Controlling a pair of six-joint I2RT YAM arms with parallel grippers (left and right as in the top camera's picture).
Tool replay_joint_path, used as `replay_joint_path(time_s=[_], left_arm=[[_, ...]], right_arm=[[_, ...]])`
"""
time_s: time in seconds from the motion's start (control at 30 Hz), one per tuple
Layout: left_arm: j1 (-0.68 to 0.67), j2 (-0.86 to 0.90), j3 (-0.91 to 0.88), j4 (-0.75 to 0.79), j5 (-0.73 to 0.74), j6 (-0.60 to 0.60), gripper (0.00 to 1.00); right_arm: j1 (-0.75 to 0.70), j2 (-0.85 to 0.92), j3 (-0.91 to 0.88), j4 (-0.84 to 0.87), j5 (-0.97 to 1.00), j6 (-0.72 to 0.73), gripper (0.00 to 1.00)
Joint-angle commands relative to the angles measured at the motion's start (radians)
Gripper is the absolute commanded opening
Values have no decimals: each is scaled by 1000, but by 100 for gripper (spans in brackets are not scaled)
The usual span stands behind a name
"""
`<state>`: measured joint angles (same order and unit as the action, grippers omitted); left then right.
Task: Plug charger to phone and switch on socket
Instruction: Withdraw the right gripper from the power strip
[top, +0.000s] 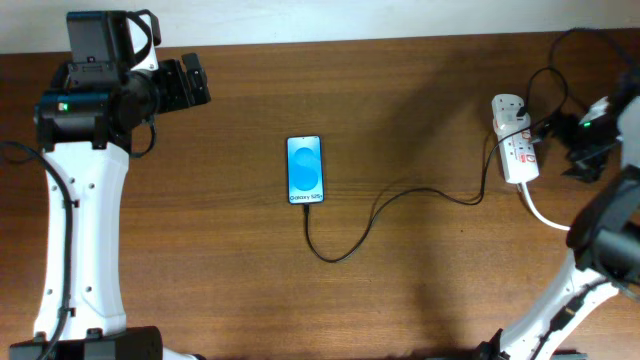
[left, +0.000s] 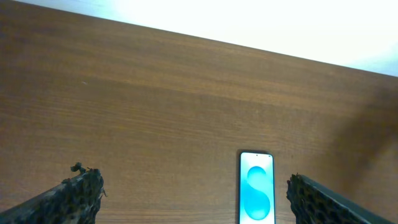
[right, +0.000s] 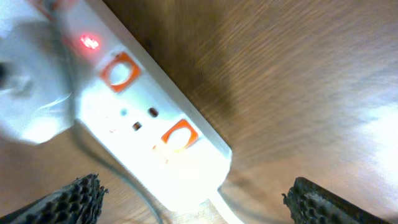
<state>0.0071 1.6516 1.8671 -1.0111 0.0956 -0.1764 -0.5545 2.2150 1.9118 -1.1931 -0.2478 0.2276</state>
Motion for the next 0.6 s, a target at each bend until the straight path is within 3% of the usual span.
replay_joint_path(time_s=[0.0, 0.2, 0.57], left_arm=[[2, 3, -4, -1, -14, 13, 99], [3, 3, -4, -2, -14, 13, 100], [3, 3, -4, -2, -14, 13, 99]], right_arm=[[-37, -148, -2, -81, 17, -10, 98], [-16, -433, -31, -269, 46, -32, 98], [136, -1279, -609, -297, 27, -108, 98]])
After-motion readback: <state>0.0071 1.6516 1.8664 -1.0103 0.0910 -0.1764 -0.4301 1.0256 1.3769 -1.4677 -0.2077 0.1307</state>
